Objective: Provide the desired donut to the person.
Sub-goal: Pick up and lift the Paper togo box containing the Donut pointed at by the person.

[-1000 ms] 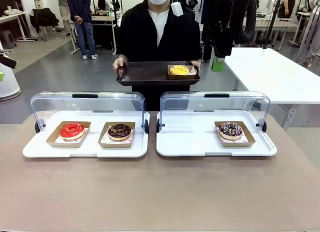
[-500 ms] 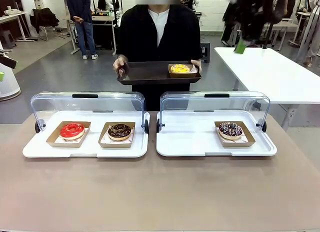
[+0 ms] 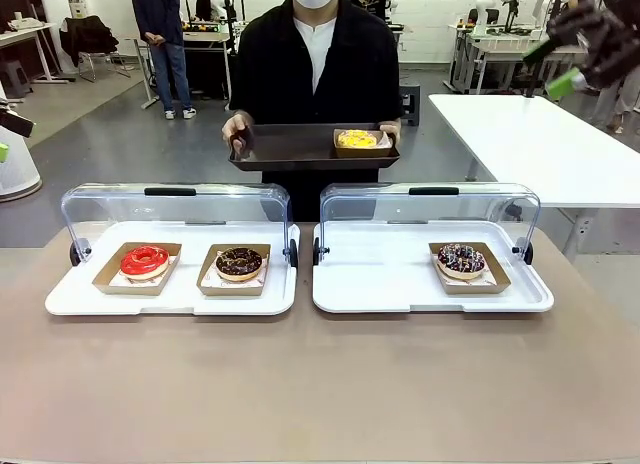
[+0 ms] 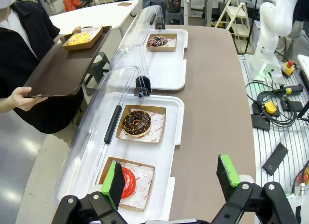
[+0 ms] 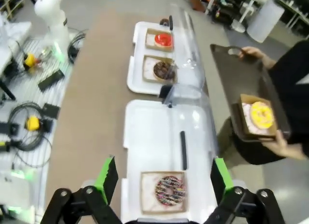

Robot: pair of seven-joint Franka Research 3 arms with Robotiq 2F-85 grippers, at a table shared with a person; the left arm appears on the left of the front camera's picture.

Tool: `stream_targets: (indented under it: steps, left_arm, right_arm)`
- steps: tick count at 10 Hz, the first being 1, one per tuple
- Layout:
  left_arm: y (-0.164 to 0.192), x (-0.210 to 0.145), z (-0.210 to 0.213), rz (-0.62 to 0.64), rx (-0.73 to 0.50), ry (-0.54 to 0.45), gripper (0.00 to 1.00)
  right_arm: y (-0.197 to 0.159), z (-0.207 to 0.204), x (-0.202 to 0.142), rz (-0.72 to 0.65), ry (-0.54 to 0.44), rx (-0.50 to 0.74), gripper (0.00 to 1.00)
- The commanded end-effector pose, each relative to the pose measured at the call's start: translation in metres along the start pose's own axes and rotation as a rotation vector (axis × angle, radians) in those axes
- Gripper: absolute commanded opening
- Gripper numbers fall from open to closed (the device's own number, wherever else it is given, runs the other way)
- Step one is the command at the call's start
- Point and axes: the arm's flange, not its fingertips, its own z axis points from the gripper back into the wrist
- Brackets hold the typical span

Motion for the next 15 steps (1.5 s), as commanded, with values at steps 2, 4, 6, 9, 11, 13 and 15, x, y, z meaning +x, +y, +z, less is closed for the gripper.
stream_targets:
  steps: [2,4,6,9,11,13,15]
  left_arm:
    - [0.0,0.001,0.001,-0.008,0.0,-0.014,1.0]
    - [0.0,0.001,0.001,-0.008,0.0,-0.014,1.0]
    - [0.0,0.001,0.001,-0.008,0.0,-0.014,1.0]
    - [0.0,0.001,0.001,-0.008,0.0,-0.014,1.0]
    - [0.0,0.001,0.001,-0.008,0.0,-0.014,1.0]
    - [0.0,0.001,0.001,-0.008,0.0,-0.014,1.0]
    - [0.0,0.001,0.001,-0.008,0.0,-0.014,1.0]
  right_arm:
    - [0.047,-0.015,-0.031,-0.092,-0.056,0.041,1.0]
    - [0.065,-0.01,-0.053,-0.115,-0.102,0.102,1.0]
    - [0.07,-0.002,-0.065,-0.148,-0.142,0.102,1.0]
    - [0.065,0.006,-0.084,-0.226,-0.091,0.088,1.0]
    - [0.063,0.007,-0.084,-0.246,-0.078,0.084,1.0]
    - [0.067,0.008,-0.089,-0.222,-0.097,0.083,1.0]
    - [0.067,0.008,-0.089,-0.222,-0.097,0.083,1.0]
